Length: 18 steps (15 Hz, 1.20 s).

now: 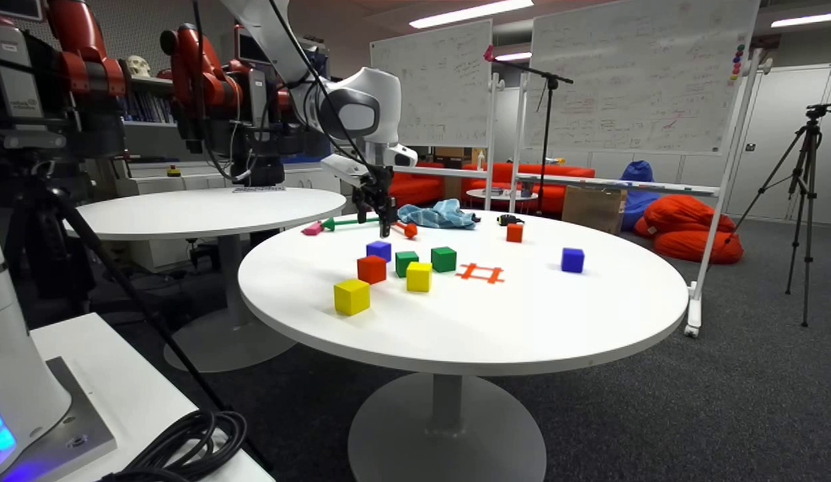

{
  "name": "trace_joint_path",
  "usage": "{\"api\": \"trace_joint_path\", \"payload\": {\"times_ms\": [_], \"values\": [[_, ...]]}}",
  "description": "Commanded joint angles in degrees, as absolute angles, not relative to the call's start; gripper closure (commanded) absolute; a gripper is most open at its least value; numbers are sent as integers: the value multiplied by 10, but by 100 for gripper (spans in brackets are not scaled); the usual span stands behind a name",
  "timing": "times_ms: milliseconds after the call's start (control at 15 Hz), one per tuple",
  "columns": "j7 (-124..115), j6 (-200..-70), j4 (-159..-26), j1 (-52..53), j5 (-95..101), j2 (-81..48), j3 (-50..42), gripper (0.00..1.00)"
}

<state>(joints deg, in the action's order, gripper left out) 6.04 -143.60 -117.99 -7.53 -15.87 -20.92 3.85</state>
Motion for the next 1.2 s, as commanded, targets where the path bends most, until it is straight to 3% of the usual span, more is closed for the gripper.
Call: {"api": "trace_joint_path", "payload": {"times_ms": [0,1133], "values": [[103,-1430,-1148,-73,-128,-226,26,0],[122,-1252,-896,-54,-65,-344,38,0]]}}
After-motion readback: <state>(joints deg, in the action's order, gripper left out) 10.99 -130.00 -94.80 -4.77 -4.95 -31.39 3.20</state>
